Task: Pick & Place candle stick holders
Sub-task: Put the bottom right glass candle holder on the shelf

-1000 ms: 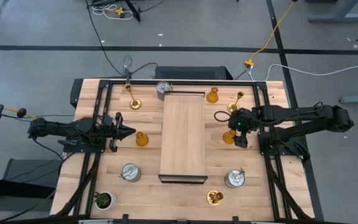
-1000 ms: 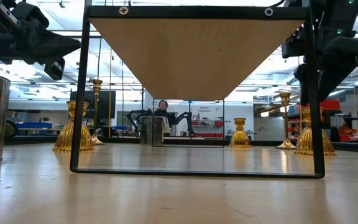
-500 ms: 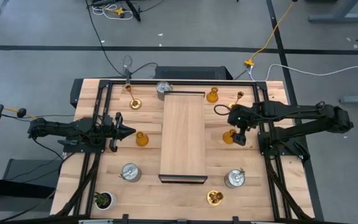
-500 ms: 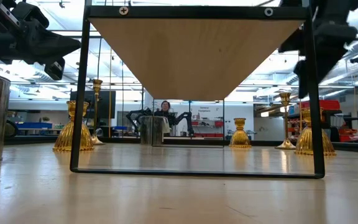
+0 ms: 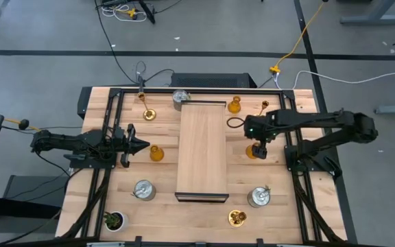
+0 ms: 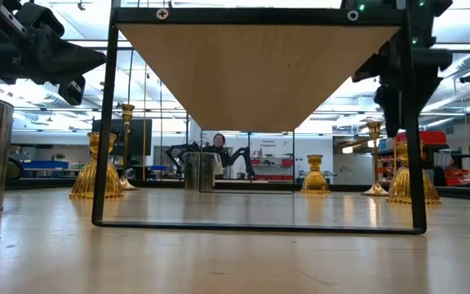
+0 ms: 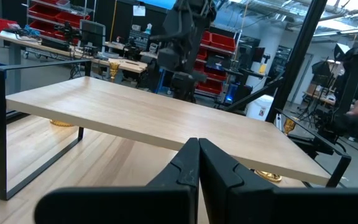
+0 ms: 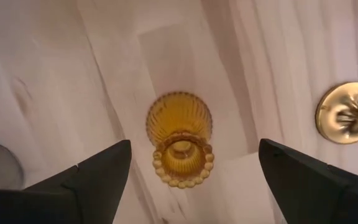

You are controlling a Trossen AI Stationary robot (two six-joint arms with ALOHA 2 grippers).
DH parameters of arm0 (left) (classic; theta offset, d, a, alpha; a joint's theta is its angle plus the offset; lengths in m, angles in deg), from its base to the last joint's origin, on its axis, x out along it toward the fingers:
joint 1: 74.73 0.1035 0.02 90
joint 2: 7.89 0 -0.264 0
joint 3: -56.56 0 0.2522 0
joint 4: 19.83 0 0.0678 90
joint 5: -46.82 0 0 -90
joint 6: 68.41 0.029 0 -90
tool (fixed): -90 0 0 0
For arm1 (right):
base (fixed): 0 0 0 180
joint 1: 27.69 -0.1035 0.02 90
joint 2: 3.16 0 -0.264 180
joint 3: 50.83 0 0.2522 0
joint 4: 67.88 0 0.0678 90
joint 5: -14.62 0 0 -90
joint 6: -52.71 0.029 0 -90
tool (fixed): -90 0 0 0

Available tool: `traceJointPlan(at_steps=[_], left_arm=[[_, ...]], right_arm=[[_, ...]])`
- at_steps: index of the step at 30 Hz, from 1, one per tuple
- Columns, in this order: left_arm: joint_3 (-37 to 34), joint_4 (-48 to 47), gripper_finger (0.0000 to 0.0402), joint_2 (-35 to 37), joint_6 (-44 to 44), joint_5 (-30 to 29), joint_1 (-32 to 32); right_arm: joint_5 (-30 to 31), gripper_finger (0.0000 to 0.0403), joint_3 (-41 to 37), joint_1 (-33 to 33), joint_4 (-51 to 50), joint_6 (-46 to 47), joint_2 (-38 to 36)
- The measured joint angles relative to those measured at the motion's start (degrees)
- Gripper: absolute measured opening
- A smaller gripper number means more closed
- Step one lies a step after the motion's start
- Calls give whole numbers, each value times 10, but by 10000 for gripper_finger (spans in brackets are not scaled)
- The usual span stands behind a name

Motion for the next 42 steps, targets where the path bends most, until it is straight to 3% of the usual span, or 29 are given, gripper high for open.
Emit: traceJointPlan(at_steps=[12,42], left_arm=[[0,0,10,0,0,0,0],[0,0,10,0,0,0,0]], right_arm=[[10,348,0,0,-2,-17,59],[7,208,0,0,-8,-2,62]])
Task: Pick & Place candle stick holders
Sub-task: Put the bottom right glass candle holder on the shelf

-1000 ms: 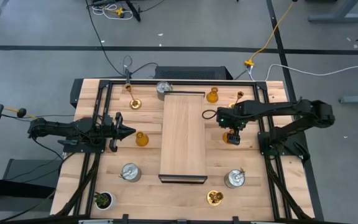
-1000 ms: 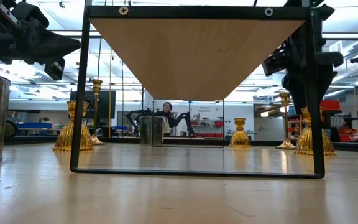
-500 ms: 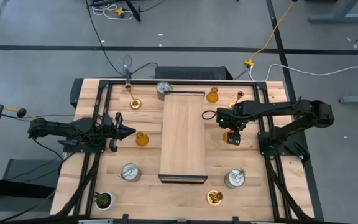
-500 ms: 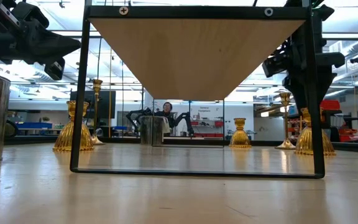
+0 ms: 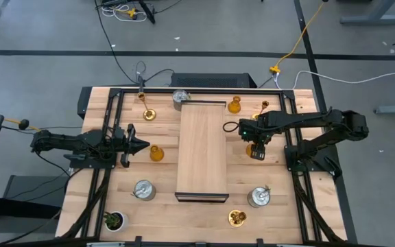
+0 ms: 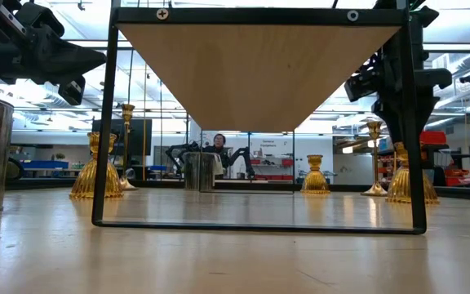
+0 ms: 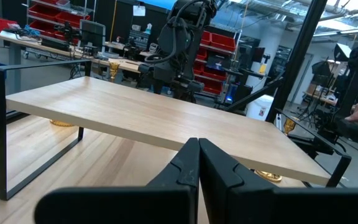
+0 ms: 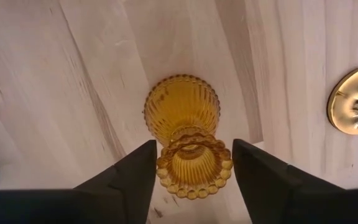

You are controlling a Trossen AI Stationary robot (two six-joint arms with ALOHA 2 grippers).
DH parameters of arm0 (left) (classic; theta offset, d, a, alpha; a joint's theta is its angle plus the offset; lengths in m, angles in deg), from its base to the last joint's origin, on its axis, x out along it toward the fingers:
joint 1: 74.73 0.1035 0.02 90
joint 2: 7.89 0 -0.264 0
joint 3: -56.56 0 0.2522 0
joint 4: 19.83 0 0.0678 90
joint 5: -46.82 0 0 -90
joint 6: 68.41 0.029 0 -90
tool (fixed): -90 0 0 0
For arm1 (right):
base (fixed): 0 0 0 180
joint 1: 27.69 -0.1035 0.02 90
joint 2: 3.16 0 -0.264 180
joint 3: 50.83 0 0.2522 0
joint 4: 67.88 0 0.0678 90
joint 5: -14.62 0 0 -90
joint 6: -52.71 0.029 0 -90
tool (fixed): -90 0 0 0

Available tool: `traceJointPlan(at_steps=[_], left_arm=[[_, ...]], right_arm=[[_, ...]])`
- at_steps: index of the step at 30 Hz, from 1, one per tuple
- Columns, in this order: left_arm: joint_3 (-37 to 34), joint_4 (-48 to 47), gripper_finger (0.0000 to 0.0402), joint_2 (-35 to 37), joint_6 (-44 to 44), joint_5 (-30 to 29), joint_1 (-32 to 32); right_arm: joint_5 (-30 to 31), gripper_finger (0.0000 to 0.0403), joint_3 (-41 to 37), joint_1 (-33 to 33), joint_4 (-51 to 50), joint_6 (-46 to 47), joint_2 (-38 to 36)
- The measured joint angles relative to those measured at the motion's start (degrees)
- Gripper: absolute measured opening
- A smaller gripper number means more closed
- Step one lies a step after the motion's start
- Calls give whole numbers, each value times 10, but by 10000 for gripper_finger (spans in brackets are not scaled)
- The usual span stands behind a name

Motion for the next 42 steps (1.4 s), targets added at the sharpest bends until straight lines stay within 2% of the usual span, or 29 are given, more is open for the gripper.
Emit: traceJointPlan(at_steps=[8,32,37,42], left_arm=[[0,0,10,0,0,0,0],[0,0,10,0,0,0,0],[0,0,10,0,0,0,0],[0,0,10,0,0,0,0]], right_arm=[[1,183,0,0,0,0,0],[4,179,0,0,-1,0,-1],[1,189,0,0,-2,1,-1],[11,221,0,0,-1,2,0]])
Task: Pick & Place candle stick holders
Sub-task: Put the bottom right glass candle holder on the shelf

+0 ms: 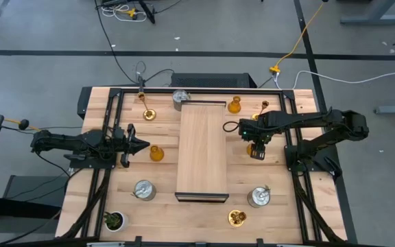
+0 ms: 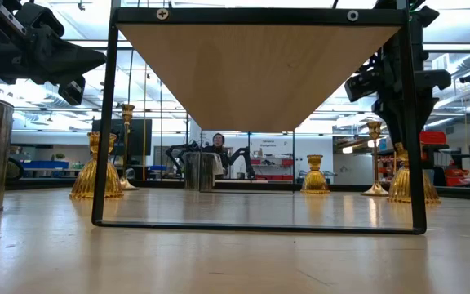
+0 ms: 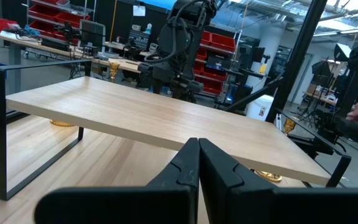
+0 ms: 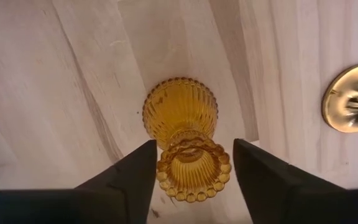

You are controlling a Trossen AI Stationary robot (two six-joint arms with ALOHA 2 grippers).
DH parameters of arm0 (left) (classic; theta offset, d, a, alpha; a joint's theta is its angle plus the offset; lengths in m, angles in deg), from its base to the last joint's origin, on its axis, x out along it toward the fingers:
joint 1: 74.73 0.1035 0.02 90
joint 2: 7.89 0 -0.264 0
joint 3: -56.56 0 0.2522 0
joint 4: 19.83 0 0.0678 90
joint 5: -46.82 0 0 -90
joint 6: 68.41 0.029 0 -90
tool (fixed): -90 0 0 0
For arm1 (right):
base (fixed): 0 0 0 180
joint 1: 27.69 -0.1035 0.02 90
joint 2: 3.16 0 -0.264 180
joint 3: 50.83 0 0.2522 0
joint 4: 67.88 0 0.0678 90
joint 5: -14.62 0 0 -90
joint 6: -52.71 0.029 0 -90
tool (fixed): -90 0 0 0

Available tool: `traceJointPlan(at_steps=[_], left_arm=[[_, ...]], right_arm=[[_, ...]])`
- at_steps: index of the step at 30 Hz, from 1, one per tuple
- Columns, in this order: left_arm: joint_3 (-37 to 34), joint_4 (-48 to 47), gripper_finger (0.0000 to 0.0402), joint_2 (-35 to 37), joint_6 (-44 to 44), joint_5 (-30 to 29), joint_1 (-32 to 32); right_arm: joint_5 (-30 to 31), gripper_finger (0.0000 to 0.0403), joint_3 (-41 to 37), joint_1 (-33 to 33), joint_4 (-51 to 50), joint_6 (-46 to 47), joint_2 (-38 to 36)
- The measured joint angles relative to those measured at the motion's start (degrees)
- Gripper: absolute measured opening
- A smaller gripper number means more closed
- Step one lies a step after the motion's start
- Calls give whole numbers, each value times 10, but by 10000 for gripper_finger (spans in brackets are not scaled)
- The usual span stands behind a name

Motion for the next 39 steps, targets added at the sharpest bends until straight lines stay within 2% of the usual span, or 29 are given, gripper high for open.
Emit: traceJointPlan(at_steps=[10,17,25,39], left_arm=[[0,0,10,0,0,0,0],[0,0,10,0,0,0,0],[0,0,10,0,0,0,0],[0,0,10,0,0,0,0]], right_arm=[[5,319,0,0,-37,11,0],[4,347,0,0,-40,11,0],[4,326,0,0,-22,10,0],[-7,236,0,0,-20,10,0]])
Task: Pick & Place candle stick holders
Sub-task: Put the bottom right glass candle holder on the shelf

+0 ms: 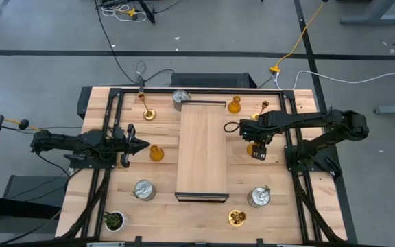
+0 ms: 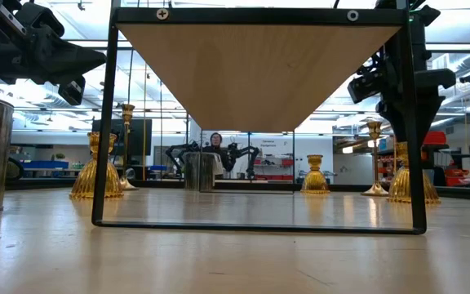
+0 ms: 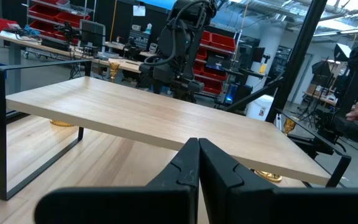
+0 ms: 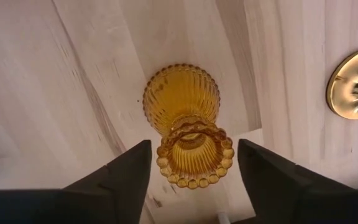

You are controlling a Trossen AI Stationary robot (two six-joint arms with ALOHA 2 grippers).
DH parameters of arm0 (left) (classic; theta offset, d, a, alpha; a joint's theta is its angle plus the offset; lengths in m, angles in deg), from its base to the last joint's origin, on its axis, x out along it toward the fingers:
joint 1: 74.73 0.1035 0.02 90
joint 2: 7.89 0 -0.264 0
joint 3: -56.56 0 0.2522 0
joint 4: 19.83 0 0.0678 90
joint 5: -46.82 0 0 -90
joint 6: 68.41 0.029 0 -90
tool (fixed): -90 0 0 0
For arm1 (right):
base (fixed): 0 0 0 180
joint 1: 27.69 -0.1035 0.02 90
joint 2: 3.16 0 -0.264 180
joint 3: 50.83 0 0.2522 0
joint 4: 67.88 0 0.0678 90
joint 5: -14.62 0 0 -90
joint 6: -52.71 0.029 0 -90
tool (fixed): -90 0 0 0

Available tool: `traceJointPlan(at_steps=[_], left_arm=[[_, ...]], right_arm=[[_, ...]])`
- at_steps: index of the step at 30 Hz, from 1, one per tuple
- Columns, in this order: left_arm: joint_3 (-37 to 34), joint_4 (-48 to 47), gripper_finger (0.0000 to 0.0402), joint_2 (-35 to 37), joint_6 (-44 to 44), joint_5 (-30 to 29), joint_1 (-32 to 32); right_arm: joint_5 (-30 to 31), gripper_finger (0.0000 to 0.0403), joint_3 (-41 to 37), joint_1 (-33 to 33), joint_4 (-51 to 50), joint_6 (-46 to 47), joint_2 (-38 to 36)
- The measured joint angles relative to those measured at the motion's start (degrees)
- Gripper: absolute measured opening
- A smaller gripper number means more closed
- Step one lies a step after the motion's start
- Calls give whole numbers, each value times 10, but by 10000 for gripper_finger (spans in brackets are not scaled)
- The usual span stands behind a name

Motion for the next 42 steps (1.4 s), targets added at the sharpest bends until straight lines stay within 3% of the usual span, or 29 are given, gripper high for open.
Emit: traceJointPlan(at_steps=[11,36,42], left_arm=[[0,0,10,0,0,0,0],[0,0,10,0,0,0,0],[0,0,10,0,0,0,0]], right_arm=[[-1,183,0,0,-1,0,0],[-3,166,1,0,-40,0,0],[-6,164,39,0,-70,-1,1]])
